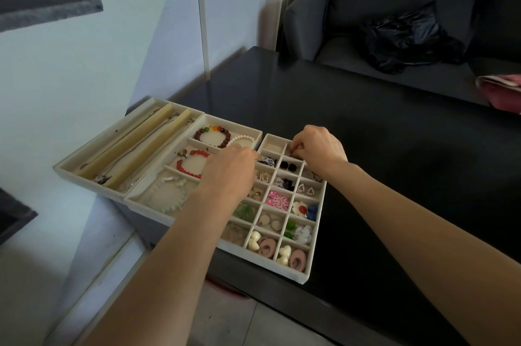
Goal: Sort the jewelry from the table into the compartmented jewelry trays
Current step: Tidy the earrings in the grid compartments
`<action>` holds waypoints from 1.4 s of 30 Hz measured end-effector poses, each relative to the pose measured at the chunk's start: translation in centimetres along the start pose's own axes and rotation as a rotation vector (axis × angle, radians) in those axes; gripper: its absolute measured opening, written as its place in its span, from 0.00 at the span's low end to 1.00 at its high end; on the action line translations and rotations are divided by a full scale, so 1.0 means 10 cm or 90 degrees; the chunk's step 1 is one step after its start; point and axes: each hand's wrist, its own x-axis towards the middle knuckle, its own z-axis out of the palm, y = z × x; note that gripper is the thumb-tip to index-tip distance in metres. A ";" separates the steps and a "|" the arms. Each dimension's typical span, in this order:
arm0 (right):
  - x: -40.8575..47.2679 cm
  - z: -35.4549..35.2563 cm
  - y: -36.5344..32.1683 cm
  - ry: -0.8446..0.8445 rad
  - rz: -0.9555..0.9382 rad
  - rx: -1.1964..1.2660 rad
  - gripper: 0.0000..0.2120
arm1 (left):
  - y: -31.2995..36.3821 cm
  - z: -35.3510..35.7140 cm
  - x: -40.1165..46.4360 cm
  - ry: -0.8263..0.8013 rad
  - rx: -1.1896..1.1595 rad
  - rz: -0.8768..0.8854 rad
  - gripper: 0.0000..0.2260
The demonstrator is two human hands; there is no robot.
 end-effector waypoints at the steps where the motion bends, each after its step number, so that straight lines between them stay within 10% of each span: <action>1: 0.00 0.00 0.00 -0.001 -0.002 0.001 0.07 | 0.00 0.00 0.00 0.001 -0.002 0.001 0.18; 13: -0.19 -0.11 -0.05 0.043 -0.038 0.235 0.07 | 0.07 -0.07 0.05 0.101 -0.294 -0.033 0.12; 30: -0.41 -0.32 -0.18 -0.055 -0.087 0.413 0.08 | 0.13 -0.12 0.02 -0.037 -0.501 -0.103 0.12; 42: -0.33 -0.25 -0.06 -0.059 -0.003 0.357 0.08 | 0.00 -0.03 -0.08 -0.005 -0.040 0.018 0.21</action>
